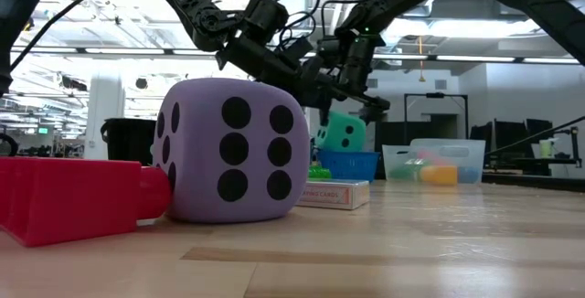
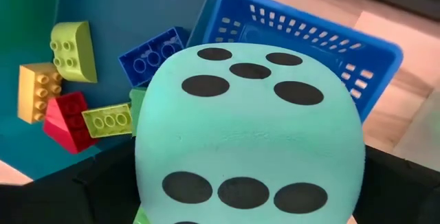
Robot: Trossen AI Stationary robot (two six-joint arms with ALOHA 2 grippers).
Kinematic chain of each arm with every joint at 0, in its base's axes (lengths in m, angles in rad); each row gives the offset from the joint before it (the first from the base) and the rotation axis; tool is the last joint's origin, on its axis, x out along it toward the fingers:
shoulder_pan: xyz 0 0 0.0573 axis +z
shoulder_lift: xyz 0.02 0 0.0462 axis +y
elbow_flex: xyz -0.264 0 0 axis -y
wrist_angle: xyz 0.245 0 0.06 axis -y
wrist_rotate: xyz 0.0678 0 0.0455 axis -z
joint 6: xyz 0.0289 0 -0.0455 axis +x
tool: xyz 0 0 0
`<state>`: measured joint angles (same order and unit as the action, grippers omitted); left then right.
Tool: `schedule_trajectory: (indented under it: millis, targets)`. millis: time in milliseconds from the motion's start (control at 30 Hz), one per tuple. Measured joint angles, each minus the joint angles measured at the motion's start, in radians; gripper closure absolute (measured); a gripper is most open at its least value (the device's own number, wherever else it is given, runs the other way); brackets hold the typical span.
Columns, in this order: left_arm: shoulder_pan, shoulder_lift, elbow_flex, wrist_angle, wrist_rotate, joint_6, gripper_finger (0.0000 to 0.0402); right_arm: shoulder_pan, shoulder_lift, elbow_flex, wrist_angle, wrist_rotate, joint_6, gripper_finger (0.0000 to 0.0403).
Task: Pick & Place Toys
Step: Put the blue dice into the blue bin
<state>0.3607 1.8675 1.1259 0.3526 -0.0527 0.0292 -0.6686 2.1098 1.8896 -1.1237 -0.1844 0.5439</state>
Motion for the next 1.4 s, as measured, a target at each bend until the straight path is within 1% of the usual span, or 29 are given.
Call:
schedule_trajectory:
  millis: [100,200,333,433,600,700,900,1167,1300,1400]
  targets:
    - [0.000,-0.012,0.000,-0.051,0.018,0.001,0.0401,-0.014,0.000,0.000,-0.001,0.007,-0.036,0.0003]
    - [0.003,-0.043,-0.002,-0.109,0.024,0.039,0.0401,-0.032,0.000,0.000,-0.001,0.008,-0.076,0.0003]
    - [0.026,-0.096,0.000,-0.138,0.026,0.086,0.0401,-0.047,-0.002,0.000,-0.021,0.006,-0.192,0.0003]
    - [0.065,-0.117,-0.003,-0.155,0.034,0.089,0.0401,-0.039,-0.002,0.000,-0.036,0.007,-0.295,0.0003]
    - [0.138,-0.118,-0.011,-0.157,0.129,0.044,0.0401,0.001,-0.003,0.000,-0.037,0.006,-0.495,0.0003]
    - [0.158,-0.101,-0.011,-0.162,0.164,0.023,0.0401,0.030,-0.003,0.000,-0.032,0.007,-0.569,0.0003]
    - [0.140,-0.069,-0.011,-0.127,0.185,0.018,0.0401,0.067,-0.003,0.000,0.020,0.018,-0.573,0.0003]
    - [0.131,-0.070,-0.011,-0.043,0.188,0.014,0.0401,0.074,-0.003,0.000,0.009,0.017,-0.566,0.0003]
    - [0.122,-0.065,-0.011,-0.027,0.184,0.008,0.0401,0.073,-0.003,0.000,0.007,0.012,-0.544,0.0003]
    - [0.108,-0.053,-0.011,-0.007,0.200,0.008,0.0401,0.073,-0.003,0.000,-0.001,0.010,-0.544,0.0003]
